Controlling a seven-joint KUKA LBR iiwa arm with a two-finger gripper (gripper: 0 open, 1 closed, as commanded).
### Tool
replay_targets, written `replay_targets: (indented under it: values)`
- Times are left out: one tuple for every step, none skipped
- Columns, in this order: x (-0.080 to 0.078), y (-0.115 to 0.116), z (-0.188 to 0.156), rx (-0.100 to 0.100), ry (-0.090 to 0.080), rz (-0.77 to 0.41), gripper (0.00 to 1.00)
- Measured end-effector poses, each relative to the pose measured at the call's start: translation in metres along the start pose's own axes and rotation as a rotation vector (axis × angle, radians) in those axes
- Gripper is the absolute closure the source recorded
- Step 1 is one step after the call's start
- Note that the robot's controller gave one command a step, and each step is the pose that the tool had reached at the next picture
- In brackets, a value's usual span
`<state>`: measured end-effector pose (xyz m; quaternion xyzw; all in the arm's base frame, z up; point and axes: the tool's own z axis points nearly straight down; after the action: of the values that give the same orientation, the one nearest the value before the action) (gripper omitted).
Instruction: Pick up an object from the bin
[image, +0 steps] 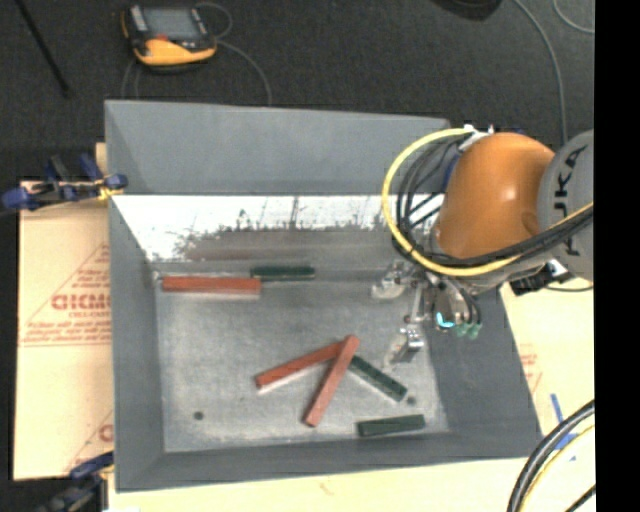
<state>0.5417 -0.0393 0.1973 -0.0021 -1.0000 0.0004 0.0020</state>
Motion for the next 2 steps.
replay_targets:
  values:
    - [0.000,0.000,-0.002,0.000,-0.002,0.000,0.00]
    - [0.004,0.017,-0.034,0.000,-0.004,-0.012,0.00]
